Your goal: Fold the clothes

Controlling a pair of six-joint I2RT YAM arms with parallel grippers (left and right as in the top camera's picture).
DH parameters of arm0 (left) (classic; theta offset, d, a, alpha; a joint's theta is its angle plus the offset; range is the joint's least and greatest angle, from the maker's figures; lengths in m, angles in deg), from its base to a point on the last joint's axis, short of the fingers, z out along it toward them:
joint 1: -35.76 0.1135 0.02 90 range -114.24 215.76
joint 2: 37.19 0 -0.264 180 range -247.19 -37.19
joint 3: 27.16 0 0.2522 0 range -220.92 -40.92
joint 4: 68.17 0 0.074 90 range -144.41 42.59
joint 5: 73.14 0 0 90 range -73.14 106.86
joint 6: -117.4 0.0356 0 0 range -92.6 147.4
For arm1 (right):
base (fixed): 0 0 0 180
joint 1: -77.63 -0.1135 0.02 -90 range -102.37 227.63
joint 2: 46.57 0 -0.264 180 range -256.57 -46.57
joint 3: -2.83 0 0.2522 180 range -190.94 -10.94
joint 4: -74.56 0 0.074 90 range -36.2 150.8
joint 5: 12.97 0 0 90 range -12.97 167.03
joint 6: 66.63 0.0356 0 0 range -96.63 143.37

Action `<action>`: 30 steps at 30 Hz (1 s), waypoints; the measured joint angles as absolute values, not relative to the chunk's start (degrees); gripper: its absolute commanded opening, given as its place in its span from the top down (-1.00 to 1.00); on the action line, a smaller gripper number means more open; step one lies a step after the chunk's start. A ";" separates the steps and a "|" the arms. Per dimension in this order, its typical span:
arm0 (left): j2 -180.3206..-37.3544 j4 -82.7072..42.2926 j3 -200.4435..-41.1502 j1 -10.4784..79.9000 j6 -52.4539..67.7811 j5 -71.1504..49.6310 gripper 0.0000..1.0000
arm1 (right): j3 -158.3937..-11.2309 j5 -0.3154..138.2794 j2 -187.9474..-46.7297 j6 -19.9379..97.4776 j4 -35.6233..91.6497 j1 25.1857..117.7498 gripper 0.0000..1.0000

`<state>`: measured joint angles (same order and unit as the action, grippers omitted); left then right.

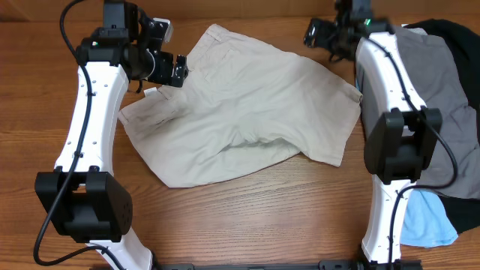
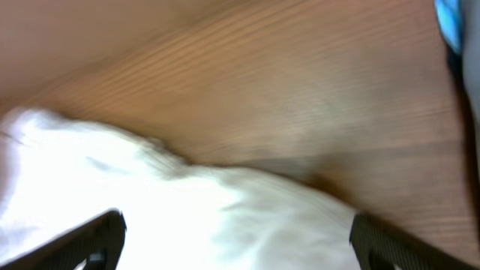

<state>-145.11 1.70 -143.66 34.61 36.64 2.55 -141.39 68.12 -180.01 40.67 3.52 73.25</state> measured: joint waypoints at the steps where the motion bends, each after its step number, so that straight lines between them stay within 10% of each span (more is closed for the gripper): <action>1: -145.11 1.66 -143.66 34.61 36.61 2.55 -1.00 | -145.59 66.46 -179.86 40.50 -1.40 72.96 -1.00; 8: -145.09 2.40 -143.66 34.61 33.73 2.55 -1.00 | -160.19 58.59 -179.14 39.80 -35.93 69.97 -0.70; 30: -138.66 7.96 -143.66 35.90 29.84 13.92 -1.00 | -133.19 67.75 -173.52 57.33 -36.15 40.84 -0.63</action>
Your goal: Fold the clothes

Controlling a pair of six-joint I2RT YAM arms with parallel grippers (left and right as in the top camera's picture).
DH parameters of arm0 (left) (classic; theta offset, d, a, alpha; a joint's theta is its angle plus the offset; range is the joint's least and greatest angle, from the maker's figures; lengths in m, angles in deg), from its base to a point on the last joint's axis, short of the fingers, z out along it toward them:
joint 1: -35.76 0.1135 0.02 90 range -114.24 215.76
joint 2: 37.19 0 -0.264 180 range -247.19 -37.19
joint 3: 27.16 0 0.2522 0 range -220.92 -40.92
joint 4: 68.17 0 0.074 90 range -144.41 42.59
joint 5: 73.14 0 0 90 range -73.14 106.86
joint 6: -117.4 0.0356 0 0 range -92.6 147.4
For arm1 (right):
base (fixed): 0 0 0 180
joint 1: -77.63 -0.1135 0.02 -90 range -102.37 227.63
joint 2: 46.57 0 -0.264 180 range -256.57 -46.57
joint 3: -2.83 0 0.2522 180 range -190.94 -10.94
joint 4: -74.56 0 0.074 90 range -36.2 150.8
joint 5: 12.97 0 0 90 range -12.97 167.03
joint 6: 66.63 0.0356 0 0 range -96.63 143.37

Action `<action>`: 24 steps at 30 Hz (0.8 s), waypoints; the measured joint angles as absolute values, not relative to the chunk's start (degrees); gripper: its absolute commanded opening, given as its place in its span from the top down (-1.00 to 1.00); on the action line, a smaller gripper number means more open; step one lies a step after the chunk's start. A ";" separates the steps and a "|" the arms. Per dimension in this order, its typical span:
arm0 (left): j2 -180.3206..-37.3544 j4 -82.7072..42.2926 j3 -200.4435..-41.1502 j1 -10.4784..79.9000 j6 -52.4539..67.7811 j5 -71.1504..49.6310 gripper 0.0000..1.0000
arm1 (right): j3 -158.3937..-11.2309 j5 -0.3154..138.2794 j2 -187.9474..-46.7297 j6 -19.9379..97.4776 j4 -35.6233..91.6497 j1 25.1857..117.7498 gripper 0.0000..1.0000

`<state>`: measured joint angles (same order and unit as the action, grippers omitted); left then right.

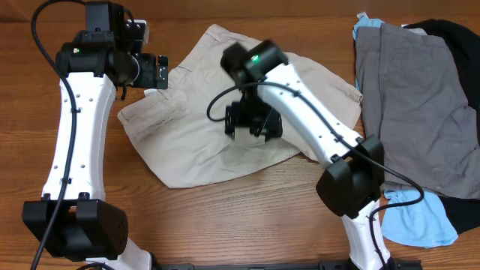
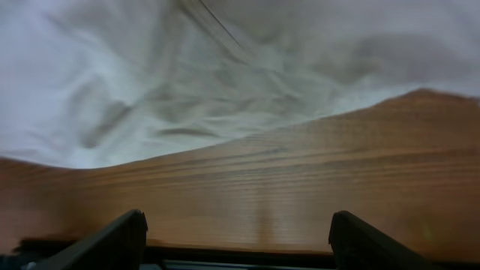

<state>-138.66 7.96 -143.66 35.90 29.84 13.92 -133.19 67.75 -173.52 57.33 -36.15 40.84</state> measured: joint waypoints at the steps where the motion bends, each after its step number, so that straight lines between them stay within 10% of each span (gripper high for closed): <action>1: -138.66 7.85 -143.66 35.90 29.82 13.96 -1.00 | -131.62 68.38 -173.50 57.98 -36.15 40.38 -0.61; 17: -138.66 7.76 -143.66 35.90 29.23 13.44 -1.00 | -105.92 73.74 -173.37 66.24 -15.32 38.23 -0.12; 24: -138.66 8.02 -143.66 35.90 29.23 13.46 -1.00 | -103.38 73.63 -172.36 67.01 -10.73 38.21 0.83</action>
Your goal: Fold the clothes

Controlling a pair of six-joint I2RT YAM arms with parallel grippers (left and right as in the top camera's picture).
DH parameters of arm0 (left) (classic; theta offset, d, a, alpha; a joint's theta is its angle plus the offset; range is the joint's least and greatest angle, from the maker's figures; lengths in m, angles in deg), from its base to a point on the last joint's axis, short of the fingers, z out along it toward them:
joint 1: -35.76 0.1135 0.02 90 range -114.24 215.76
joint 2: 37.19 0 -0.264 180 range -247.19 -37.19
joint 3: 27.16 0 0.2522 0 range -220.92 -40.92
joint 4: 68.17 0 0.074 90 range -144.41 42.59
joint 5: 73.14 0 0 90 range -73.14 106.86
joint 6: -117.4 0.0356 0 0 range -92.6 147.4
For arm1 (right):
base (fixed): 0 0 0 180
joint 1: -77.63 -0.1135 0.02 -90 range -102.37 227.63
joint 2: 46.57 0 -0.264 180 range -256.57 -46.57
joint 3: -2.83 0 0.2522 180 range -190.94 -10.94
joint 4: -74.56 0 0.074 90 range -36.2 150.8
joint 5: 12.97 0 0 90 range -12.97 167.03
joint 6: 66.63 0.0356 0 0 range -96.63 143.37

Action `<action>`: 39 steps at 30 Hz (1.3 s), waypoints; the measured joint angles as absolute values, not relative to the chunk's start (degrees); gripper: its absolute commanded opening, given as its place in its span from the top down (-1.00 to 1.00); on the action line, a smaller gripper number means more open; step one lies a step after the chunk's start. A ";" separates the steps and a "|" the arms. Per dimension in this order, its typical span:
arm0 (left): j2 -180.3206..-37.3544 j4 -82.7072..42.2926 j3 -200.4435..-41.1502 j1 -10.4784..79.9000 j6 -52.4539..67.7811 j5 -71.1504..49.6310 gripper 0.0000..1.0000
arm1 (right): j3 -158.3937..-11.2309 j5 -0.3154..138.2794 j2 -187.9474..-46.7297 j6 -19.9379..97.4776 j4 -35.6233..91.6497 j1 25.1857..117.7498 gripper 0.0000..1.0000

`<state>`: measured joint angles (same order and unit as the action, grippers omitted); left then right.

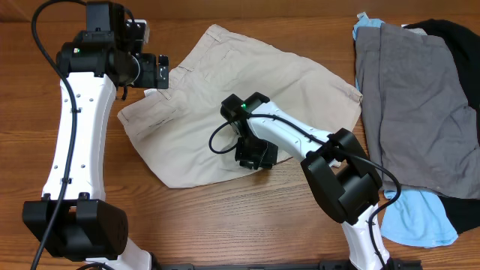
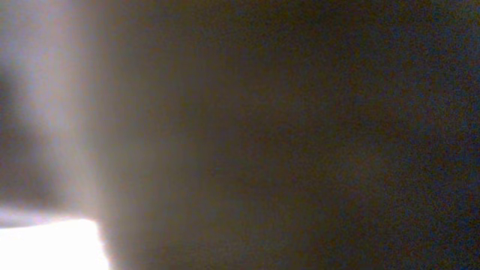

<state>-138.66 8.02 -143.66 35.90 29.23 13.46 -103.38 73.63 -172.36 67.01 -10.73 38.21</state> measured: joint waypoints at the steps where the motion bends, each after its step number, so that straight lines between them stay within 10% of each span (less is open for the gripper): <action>1: -138.66 8.06 -143.66 35.90 29.23 13.44 -1.00 | -103.20 73.63 -172.32 66.62 -10.47 38.23 0.92; 24: -138.66 10.69 -143.66 35.90 29.23 15.42 -1.00 | -105.89 70.92 -146.77 62.35 -35.93 38.28 0.92; 39: -138.66 11.12 -143.66 35.90 29.23 15.56 -1.00 | -106.00 74.54 -147.75 55.69 -6.36 45.23 0.91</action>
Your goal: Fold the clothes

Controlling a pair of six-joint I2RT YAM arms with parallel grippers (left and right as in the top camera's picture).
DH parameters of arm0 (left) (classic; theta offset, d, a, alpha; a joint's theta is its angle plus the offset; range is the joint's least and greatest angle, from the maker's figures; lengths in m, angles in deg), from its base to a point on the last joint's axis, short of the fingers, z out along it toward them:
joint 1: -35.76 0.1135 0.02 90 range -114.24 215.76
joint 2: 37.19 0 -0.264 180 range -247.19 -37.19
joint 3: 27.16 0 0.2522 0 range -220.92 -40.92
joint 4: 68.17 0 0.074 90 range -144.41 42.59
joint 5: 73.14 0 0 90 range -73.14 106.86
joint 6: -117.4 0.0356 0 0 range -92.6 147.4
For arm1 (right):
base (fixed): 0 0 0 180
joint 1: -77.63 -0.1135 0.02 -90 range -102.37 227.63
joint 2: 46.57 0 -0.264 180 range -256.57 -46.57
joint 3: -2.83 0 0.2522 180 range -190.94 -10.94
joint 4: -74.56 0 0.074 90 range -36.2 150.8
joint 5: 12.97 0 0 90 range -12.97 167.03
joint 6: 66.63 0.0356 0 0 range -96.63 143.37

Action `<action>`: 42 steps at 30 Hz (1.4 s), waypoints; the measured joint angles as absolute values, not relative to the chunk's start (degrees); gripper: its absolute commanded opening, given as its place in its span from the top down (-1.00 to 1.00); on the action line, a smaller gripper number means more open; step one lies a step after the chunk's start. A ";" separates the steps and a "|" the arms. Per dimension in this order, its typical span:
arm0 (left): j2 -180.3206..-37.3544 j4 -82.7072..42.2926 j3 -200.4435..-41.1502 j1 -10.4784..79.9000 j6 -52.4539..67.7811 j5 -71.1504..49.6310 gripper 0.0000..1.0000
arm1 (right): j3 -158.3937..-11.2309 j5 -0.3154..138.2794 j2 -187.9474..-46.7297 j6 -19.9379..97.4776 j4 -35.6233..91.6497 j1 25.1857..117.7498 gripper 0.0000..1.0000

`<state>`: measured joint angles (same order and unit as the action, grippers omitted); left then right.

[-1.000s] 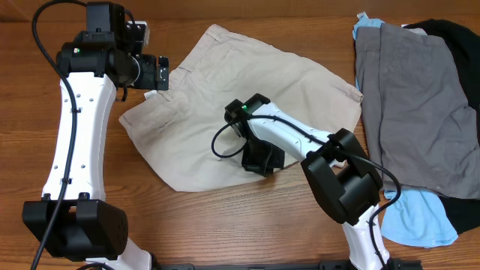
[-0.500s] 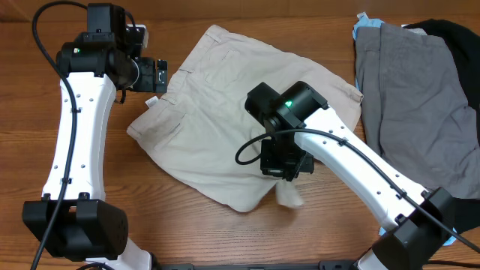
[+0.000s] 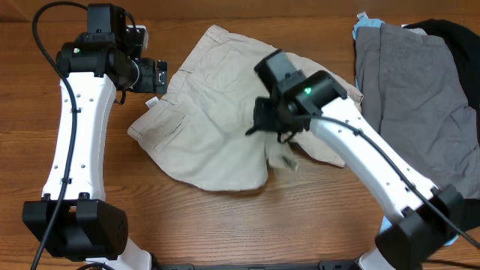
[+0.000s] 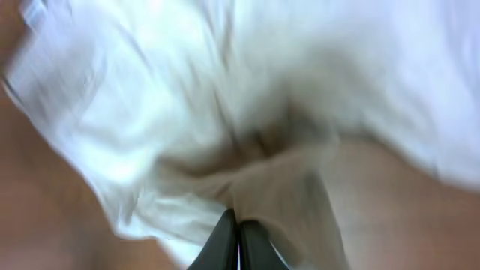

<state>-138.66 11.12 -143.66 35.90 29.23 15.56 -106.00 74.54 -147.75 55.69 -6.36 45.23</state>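
Beige shorts (image 3: 217,120) lie spread across the middle of the table in the overhead view. My right gripper (image 3: 279,135) hangs over their right half, shut on a fold of the beige cloth (image 4: 285,187) and holding it off the table; the lifted part is blurred. The shut right fingertips (image 4: 225,236) show at the bottom of the right wrist view. At the shorts' upper left corner my left gripper (image 3: 157,75) sits against the waistband and looks shut on it. A white tag (image 3: 152,100) hangs just below it.
A pile of other clothes fills the right side: a grey garment (image 3: 412,90), a black one (image 3: 454,34) behind it and a light blue one (image 3: 361,21) peeking out. The bare wooden table (image 3: 225,225) runs along the front.
My right gripper was down at the shorts' front hem; now it is higher and further right, shut on the cloth. The shorts' front right part has been drawn up and their outline has shrunk.
First my right gripper was at the far back right and the left one was over the waistband. Then the left sat further left at the shorts' corner while the right was open above their middle. The right then reached the front hem, and now holds cloth lifted.
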 measured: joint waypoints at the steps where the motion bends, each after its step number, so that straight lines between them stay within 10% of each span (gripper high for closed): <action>1: -138.66 11.06 -143.66 35.90 29.23 15.62 -1.00 | -106.00 74.57 -149.24 54.59 -2.97 46.30 0.91; 3: -138.66 10.88 -143.66 35.90 29.23 15.62 -1.00 | -106.02 74.46 -151.95 52.98 2.45 48.00 0.84; 6: -138.66 10.77 -143.66 35.90 29.20 15.62 -1.00 | -106.02 73.32 -156.50 50.57 10.41 50.23 -0.96; 7: -138.66 10.77 -143.66 35.90 29.20 15.62 -1.00 | -106.02 73.10 -157.15 50.22 11.39 50.61 -1.00; 23: -138.68 10.77 -143.66 35.90 29.23 15.62 -1.00 | -108.21 67.66 -144.47 58.83 -24.48 53.75 -0.86; 42: -138.68 9.88 -143.66 35.90 29.23 15.64 -1.00 | -78.66 67.92 -145.48 62.22 -1.42 45.21 -0.51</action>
<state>-138.68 9.88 -143.66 35.90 29.23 15.64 -78.66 67.92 -145.48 62.22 -1.42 45.21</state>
